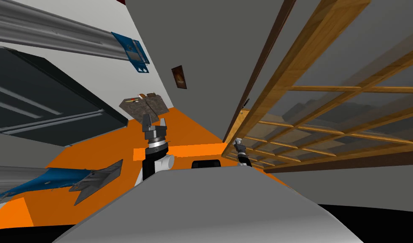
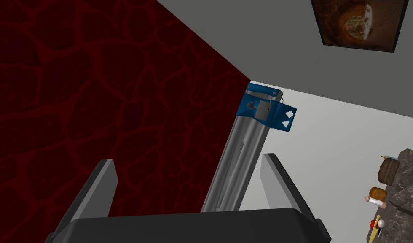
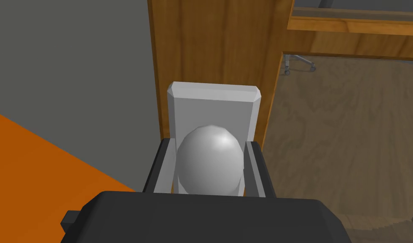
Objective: Pull the door open
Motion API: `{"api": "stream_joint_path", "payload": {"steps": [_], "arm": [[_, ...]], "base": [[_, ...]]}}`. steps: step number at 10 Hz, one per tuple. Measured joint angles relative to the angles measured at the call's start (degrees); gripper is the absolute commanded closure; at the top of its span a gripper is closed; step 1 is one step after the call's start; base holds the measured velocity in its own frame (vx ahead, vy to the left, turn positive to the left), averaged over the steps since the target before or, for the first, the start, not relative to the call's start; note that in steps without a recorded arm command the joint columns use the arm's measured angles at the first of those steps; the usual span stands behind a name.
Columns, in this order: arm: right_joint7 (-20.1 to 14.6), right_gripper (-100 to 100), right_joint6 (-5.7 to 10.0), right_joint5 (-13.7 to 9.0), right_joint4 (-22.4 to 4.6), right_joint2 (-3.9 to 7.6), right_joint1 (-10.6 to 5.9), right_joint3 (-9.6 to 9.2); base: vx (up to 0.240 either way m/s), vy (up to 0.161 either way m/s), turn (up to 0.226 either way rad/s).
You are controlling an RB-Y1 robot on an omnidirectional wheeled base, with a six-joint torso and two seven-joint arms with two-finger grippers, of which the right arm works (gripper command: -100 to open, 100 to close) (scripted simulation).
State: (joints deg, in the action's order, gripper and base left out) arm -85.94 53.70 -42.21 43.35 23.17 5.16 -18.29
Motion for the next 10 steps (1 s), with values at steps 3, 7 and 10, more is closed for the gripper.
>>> {"api": "stream_joint_path", "payload": {"steps": [3, 7, 10], "arm": [[-1.0, 100, 0.23, 0.6, 0.7, 0.70, 0.83, -1.44], [-4.0, 100, 2.65, 2.4, 1.0, 2.79, 2.03, -4.83], [-5.2, 100, 3.34, 3.2, 1.6, 3.83, 2.99, -6.48]], "base": [[-0.170, -0.024, 0.070], [-0.238, -0.030, 0.094], [-0.175, -0.023, 0.068]]}}
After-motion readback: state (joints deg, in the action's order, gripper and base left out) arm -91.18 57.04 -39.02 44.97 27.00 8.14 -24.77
